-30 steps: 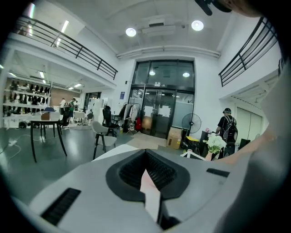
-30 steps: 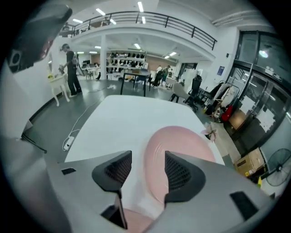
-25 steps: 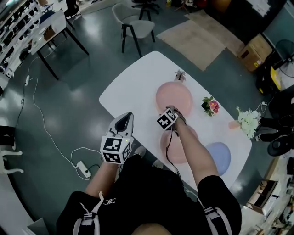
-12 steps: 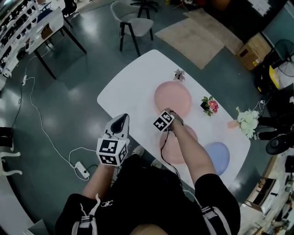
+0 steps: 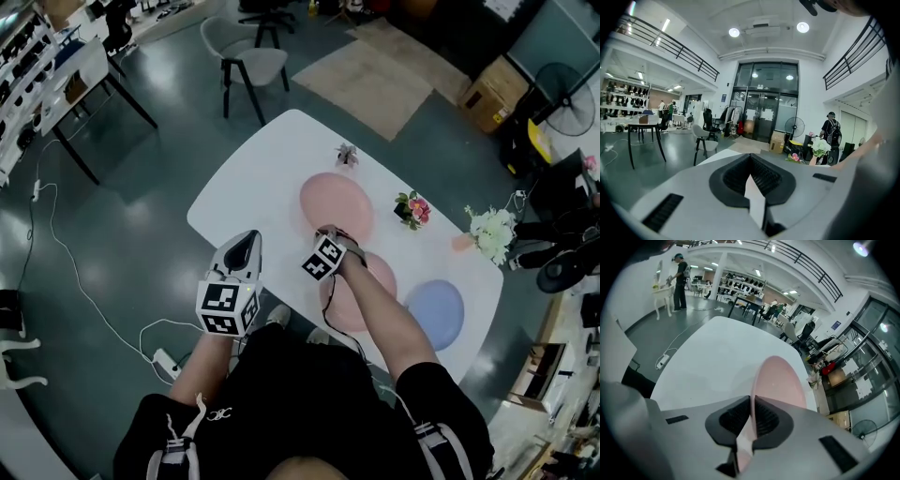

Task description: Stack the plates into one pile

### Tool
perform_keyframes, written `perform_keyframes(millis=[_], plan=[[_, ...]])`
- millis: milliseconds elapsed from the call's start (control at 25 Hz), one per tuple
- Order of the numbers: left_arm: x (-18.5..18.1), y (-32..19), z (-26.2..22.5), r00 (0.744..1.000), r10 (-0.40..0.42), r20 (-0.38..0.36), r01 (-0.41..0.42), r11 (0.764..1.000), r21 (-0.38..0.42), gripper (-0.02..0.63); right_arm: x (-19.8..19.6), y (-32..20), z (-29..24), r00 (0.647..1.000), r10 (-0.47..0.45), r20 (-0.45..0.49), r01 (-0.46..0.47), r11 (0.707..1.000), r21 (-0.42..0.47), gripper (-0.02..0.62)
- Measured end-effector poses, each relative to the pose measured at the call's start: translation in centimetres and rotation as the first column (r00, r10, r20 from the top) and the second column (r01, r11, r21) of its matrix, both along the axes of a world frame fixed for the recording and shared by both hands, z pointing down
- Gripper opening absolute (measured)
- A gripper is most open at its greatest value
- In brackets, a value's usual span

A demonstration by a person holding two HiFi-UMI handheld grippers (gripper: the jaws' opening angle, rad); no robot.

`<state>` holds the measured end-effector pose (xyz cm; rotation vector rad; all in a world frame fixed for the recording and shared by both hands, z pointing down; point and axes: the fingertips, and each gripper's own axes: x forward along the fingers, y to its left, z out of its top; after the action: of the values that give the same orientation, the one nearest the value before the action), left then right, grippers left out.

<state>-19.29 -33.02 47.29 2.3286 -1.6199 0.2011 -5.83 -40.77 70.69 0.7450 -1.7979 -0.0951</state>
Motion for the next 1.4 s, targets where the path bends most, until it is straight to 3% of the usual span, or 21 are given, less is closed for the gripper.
perform_keyframes(millis=[360, 560, 760, 1040, 1400], plan=[[1.0, 0.0, -0.4, 0.996, 0.081, -0.02, -0.081, 0.997, -0.001, 0.012, 1.7, 2.9, -5.0, 0.998, -0.044, -0.042, 0.05, 0.986, 0.159, 0.038], [3.2, -0.1, -0.2, 0.986, 0.164, -0.027, -0.164, 0.986, -0.005, 0.012, 4.6, 5.1, -6.7, 1.0, -0.021, -0.02, 0.024, 0.984, 0.175, 0.038], [6.1, -0.2, 0.1, 0.969, 0.247, -0.034, -0.247, 0.969, -0.011, 0.012, 8.4, 7.7, -7.4, 0.999, -0.016, -0.048, 0.026, 0.974, 0.225, 0.037], [9.9, 0.1, 0.5, 0.937, 0.346, -0.037, -0.347, 0.938, -0.013, 0.012, 12.2, 13.1, -6.8, 0.992, -0.102, -0.08, 0.12, 0.958, 0.26, 0.035], [14.7, 1.8, 3.4, 0.898, 0.438, -0.038, -0.439, 0.896, -0.064, 0.012, 14.4, 19.4, -3.6, 0.983, -0.158, -0.091, 0.175, 0.958, 0.228, 0.035]])
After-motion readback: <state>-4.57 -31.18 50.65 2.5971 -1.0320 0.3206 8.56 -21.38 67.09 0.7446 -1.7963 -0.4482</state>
